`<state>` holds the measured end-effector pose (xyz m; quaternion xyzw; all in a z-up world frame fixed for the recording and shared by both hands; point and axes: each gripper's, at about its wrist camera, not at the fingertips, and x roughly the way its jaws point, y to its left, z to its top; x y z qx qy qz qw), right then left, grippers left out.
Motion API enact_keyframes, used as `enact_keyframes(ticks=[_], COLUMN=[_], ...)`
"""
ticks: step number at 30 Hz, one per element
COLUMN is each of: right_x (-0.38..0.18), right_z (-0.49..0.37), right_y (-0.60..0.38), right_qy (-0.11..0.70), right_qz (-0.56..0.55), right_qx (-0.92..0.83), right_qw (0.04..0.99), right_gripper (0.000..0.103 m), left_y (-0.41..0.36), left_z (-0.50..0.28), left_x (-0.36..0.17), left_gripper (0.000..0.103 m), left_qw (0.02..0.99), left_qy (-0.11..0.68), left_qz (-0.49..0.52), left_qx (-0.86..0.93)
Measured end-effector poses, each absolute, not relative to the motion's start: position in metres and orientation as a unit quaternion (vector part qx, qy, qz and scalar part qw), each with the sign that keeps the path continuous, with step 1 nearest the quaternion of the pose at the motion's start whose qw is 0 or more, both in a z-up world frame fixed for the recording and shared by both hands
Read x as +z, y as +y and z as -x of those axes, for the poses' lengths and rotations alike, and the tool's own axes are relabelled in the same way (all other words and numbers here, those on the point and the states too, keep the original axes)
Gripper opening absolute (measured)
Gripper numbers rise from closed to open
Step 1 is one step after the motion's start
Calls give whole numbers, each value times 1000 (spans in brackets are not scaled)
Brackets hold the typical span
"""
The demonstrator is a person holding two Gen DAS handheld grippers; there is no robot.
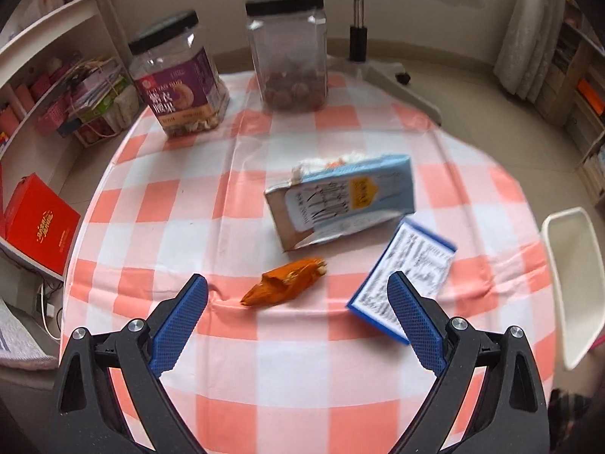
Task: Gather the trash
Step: 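Move both tools back toward the table, then grasp orange peel with left tool while right tool grasps printed card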
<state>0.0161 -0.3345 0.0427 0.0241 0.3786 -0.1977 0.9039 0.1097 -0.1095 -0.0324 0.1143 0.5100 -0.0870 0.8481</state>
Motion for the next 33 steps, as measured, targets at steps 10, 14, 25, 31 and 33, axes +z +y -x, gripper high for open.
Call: enact_keyframes(ticks=[10, 14, 25, 31, 33], right_x=[2, -19, -65, -81, -85], right_z=[-51, -63, -98, -109, -111], right_y=[-320, -314, -252, -216, -204], right_qy=[459, 486, 539, 544, 544], right_qz=[-100, -144, -162, -146, -126], right_qx=[-145, -134, -100, -92, -84], right_qw=[871, 851, 821, 821, 825], right_gripper=[96, 96, 96, 96, 96], left_y=[-97, -97, -52, -15, -8], left_z=[-128, -132, -110, -93, -92], left_x=[-84, -85, -71, -55, -53], left_gripper=[89, 71, 23, 23, 23], left_qw=[811, 816, 827, 844, 846], left_qy=[521, 516, 524, 512, 510], left_qz=[-207, -176, -90, -60, -56], left_qx=[-167, -195, -184, -149, -144])
